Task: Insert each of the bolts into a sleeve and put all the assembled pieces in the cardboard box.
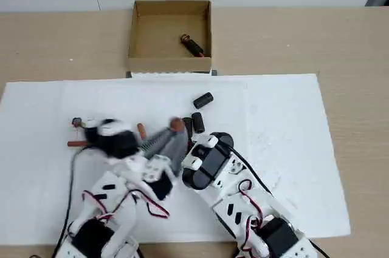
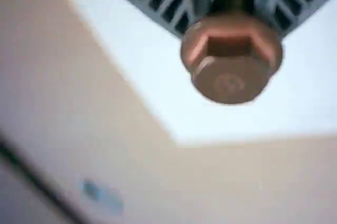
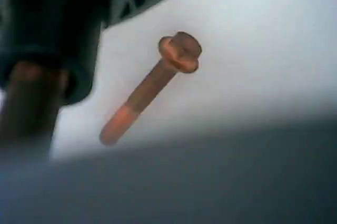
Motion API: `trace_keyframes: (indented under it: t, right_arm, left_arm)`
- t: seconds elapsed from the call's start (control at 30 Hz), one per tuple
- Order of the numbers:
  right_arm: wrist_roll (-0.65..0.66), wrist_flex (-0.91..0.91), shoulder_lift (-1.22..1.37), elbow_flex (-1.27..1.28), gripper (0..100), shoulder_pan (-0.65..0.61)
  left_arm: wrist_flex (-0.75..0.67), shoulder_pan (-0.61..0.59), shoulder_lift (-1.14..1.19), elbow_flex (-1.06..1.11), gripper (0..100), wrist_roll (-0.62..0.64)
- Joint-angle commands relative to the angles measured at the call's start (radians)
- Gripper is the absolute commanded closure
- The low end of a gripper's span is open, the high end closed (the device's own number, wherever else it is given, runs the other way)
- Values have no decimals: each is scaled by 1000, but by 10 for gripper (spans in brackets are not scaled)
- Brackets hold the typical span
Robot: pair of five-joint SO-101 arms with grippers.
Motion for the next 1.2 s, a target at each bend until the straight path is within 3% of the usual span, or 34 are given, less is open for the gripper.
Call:
trace_keyframes:
  t: [0.0,0.33,0.57,0.83,1.17]
  right_arm:
    - [14,-22,-5,-9,995,-12]
    - [14,-22,-5,-9,995,-12]
    - [14,-24,-8,9,995,-8]
    - [12,-31,-8,32,995,-10]
    - [9,-31,-8,32,995,-7]
  left_arm:
    - [55,44,-14,-8,994,-29]
    - [143,37,-14,-5,983,-32]
    - [137,-44,-12,36,822,-146]
    - [141,-144,-12,4,820,-169]
    - [144,-150,-12,-145,851,-167]
